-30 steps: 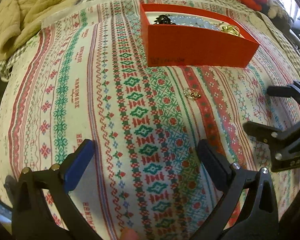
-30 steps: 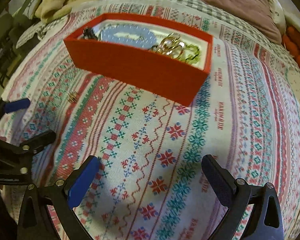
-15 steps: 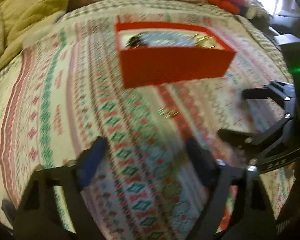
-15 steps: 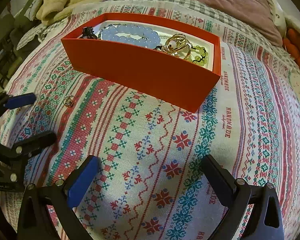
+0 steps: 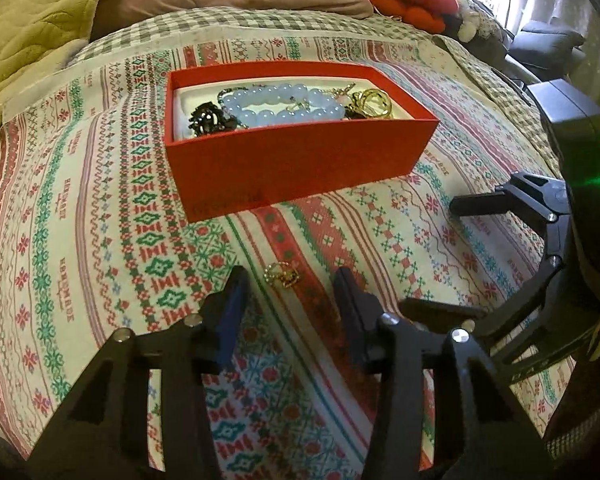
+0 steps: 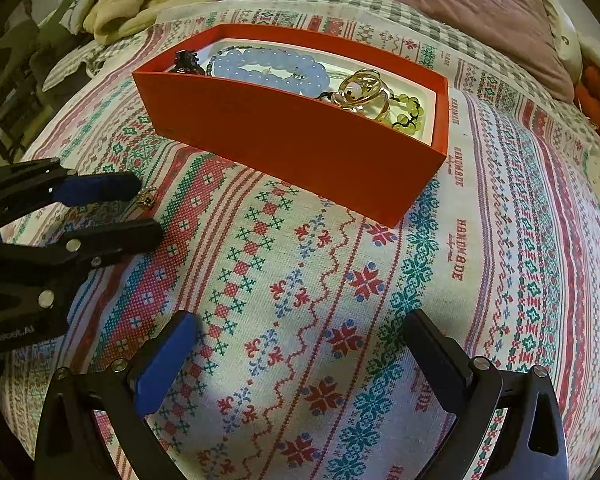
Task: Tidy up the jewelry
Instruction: 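Grasp a small gold ring with the left tool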
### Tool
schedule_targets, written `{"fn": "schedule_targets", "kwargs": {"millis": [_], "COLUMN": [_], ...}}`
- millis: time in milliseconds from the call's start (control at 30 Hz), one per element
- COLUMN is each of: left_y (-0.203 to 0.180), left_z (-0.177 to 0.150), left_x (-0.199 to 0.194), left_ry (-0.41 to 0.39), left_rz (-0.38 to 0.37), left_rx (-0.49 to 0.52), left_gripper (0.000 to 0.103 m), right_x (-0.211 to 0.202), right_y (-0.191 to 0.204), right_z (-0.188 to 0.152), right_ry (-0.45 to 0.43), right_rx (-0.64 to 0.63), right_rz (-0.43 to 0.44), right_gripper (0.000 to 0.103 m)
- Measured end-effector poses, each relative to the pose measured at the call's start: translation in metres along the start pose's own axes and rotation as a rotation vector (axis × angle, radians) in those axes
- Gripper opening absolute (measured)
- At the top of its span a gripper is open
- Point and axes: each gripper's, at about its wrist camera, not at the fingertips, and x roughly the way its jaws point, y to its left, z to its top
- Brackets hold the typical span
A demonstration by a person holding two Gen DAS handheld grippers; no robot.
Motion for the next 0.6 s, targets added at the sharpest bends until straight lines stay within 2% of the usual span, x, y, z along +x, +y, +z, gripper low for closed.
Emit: {"fn": "schedule_targets", "kwargs": {"millis": [133,200,267,600], "left_y": [0.001,0.002,0.002,-0.001], "left_z": [0.001,0.001,0.001,-0.002], "left_x": [0.002,0.002,0.002,-0.015], "left_ry": [0.000,-0.001,0.000,-0.030], "left_rz": [0.016,0.013,0.018,0.010], "left_rx": [0.010,0.009,0.013,0.024], "left_gripper": [0.038,0.026,0.022,0.021], "right_x": [0.000,0.000,0.000,0.000], "right_y": [0.000,0.001,0.001,0.000], "right_z": [0.000,0.000,0.000,0.005], "right_ry": [0.003,0.005,0.008,0.026], "right_rx": [-0.005,-0.005,-0.005,-0.001], "right_rz": [0.003,0.003,0.002,0.000], "right_gripper": [0.103,0.103,0.103,0.103]}}
